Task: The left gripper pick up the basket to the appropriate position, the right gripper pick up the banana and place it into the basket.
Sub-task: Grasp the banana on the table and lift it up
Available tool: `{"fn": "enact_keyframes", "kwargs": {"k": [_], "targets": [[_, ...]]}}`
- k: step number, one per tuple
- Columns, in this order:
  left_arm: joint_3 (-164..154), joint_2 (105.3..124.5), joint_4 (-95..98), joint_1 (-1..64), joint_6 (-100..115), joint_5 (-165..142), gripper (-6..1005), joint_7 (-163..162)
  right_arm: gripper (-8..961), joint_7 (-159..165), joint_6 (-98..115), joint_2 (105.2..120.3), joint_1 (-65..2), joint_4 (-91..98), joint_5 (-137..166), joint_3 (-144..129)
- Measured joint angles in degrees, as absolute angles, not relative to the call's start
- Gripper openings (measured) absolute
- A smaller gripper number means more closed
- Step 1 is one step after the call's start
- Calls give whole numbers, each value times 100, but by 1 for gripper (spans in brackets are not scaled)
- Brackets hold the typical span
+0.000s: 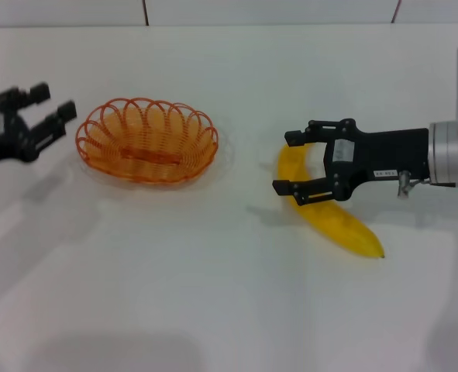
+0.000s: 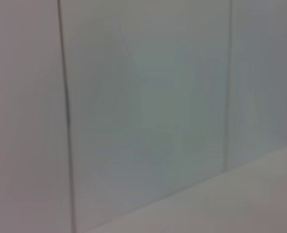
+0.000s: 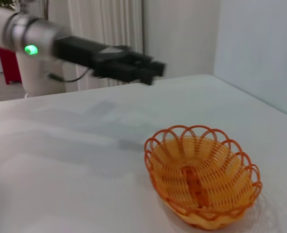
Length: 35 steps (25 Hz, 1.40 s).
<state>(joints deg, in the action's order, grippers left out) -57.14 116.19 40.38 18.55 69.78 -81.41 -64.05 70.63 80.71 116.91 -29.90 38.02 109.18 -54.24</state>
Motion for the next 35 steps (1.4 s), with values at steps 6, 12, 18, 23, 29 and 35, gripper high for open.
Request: {"fn": "enact_keyframes", "kwargs": {"k": [6, 12, 18, 23, 29, 35], "targets": [[-5677, 11576, 3947, 1403, 7597, -8302, 511, -6420, 879, 8358, 7779, 11698, -2834, 4797, 11174, -6055], [-5668, 11548, 3938, 1324, 7736, -8728, 511, -6453, 880, 10541, 7554, 11705, -2328, 6741, 12182, -7359], [-5530, 11560, 3858, 1415, 7614, -8998, 511, -6579, 879, 11950, 7712, 11705, -2421, 7246, 13366, -7985], [-5524, 11575, 3858, 1418, 7604, -9006, 511, -6550, 879, 12302, 7700, 11710, -2524, 7207, 13664, -8336], [-5519, 11577, 3858, 1416, 7600, -9009, 511, -6539, 880, 12388, 7471, 11714, -2594, 7041, 13728, -8441], [-5519, 11580, 3858, 1419, 7600, -9009, 511, -6538, 880, 12417, 7391, 11700, -2779, 6678, 13735, -8456]]}}
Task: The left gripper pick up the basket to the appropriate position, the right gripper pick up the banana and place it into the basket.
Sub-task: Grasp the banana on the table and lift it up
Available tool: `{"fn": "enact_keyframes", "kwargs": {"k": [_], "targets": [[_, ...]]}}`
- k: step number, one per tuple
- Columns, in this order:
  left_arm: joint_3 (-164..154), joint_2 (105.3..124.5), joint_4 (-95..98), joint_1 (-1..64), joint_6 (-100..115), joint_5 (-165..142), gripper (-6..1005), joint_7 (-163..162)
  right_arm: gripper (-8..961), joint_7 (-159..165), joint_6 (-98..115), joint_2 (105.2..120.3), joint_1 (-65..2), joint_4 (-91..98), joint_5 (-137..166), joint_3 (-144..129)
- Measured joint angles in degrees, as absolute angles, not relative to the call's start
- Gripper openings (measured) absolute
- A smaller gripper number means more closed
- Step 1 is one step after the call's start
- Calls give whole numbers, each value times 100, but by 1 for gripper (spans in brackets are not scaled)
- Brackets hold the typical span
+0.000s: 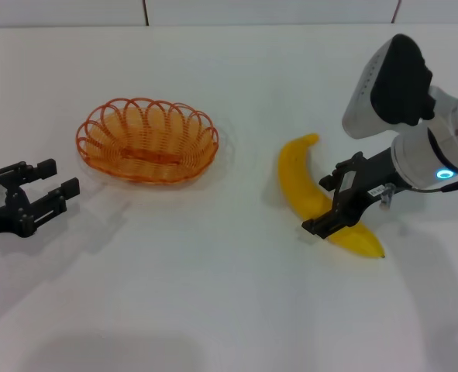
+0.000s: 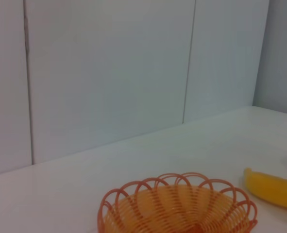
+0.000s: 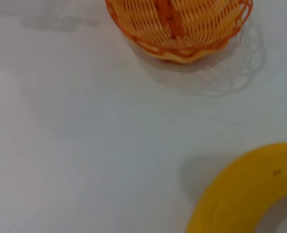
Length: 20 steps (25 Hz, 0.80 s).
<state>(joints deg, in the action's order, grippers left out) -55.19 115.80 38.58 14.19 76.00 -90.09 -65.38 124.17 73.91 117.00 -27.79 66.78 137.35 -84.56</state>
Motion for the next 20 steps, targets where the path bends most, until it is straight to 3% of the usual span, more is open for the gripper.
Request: {"fn": "enact_keyframes", "kwargs": {"k": [8, 15, 20], "targets": [[-5519, 11583, 3858, 1411, 7603, -9009, 511, -6535, 876, 12404, 7354, 11689, -2976, 6338, 13706, -8406], [-5519, 11585, 3858, 1378, 7602, -9009, 512, -6538, 707, 12381, 7349, 11689, -2946, 6391, 13694, -8391], [-5519, 11590, 3858, 1371, 7602, -9009, 512, -6539, 480, 12252, 7531, 11683, -2798, 6770, 13679, -8091]]}}
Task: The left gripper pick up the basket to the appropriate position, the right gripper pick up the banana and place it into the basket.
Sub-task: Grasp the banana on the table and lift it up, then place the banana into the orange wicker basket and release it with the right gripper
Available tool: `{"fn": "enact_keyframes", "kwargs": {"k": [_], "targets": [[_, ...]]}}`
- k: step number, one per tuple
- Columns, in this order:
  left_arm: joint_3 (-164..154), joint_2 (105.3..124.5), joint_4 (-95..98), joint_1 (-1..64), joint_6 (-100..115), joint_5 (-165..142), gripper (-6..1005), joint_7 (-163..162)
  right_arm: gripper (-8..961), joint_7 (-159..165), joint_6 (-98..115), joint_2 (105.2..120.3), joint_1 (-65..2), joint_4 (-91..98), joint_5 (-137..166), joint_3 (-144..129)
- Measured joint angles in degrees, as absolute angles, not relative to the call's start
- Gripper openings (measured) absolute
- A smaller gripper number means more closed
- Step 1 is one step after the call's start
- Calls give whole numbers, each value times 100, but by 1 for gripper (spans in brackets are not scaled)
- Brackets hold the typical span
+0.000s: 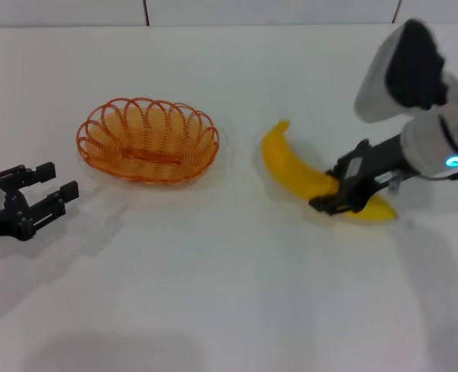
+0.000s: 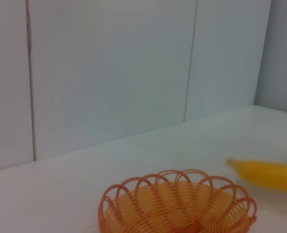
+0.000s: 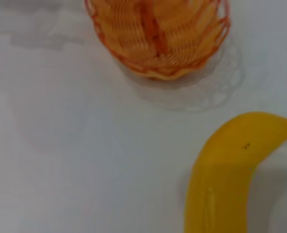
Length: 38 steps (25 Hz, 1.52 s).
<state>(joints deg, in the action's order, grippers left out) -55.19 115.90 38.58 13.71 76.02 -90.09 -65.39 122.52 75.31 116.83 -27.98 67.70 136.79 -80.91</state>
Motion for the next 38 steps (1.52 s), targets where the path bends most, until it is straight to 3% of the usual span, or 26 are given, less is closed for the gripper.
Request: {"fn": "enact_keyframes", "kwargs": {"k": [7, 24, 33, 38], "targets": [[-5387, 11596, 3856, 1359, 7573, -9019, 512, -6520, 488, 11782, 7635, 11692, -2365, 7916, 12915, -7892], [-5422, 11619, 3758, 1523, 7453, -9167, 512, -6512, 507, 12350, 4962, 11744, -4968, 5956, 12403, -10354], [-5438, 11619, 3709, 1653, 7453, -9224, 512, -6512, 518, 12832, 3939, 11797, -5566, 4857, 12401, -11308], [-5440, 11623, 3692, 1661, 7453, -9250, 512, -6512, 523, 12843, 3922, 11797, -5559, 4801, 12404, -11330]]}}
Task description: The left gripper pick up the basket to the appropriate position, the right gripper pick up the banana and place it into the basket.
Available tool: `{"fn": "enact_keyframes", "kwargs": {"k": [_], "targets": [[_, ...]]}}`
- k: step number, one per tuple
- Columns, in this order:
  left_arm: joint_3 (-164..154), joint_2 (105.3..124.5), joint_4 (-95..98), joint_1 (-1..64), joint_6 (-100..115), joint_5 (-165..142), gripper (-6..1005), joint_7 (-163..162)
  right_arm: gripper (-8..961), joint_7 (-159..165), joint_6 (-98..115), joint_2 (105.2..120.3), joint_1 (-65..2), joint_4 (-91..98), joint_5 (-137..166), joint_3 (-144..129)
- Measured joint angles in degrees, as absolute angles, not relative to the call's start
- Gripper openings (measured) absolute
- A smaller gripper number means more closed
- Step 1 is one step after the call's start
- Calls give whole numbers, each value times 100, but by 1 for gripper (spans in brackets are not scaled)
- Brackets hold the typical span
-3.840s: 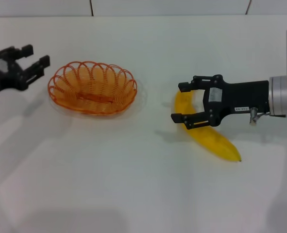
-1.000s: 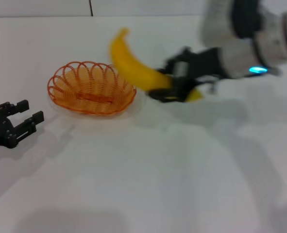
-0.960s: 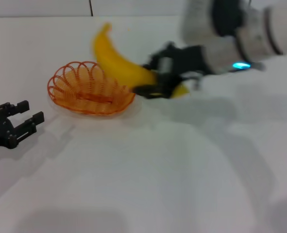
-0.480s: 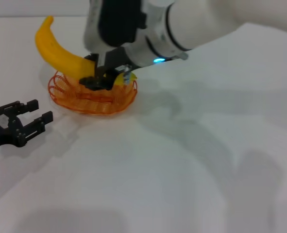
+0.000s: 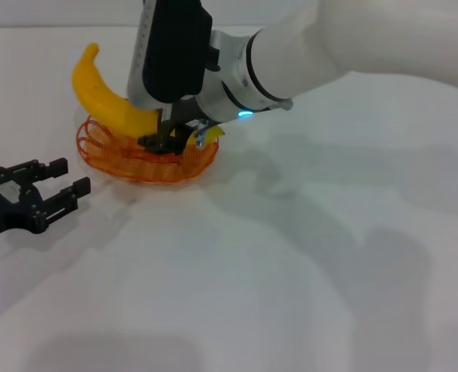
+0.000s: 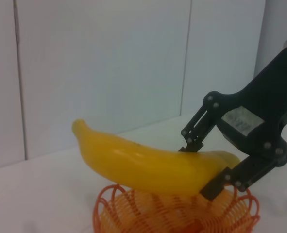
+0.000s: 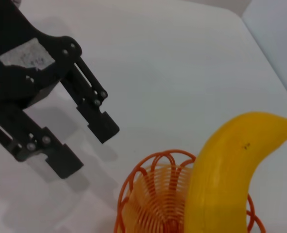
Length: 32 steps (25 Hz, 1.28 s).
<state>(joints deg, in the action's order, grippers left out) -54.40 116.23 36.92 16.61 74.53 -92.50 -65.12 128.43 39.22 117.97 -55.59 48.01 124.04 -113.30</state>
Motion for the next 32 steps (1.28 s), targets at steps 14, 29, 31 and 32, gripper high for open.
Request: {"fn": "enact_keyframes", "kwargs": {"k": [14, 29, 31, 32], "targets": [[-5432, 11628, 3630, 1664, 7455, -9300, 512, -6512, 685, 12794, 3984, 11728, -5034, 5327, 12459, -11266], [-5394, 11635, 3621, 1639, 7457, -9249, 511, -6459, 820, 9311, 5767, 11699, -2390, 6355, 10078, -8889], [-5394, 11637, 3620, 1639, 7454, -9248, 511, -6459, 820, 8951, 5875, 11687, -2364, 5896, 9762, -8658], [-5395, 11639, 3621, 1639, 7454, -9247, 511, -6459, 820, 8714, 5959, 11683, -2348, 5621, 9616, -8500]]}}
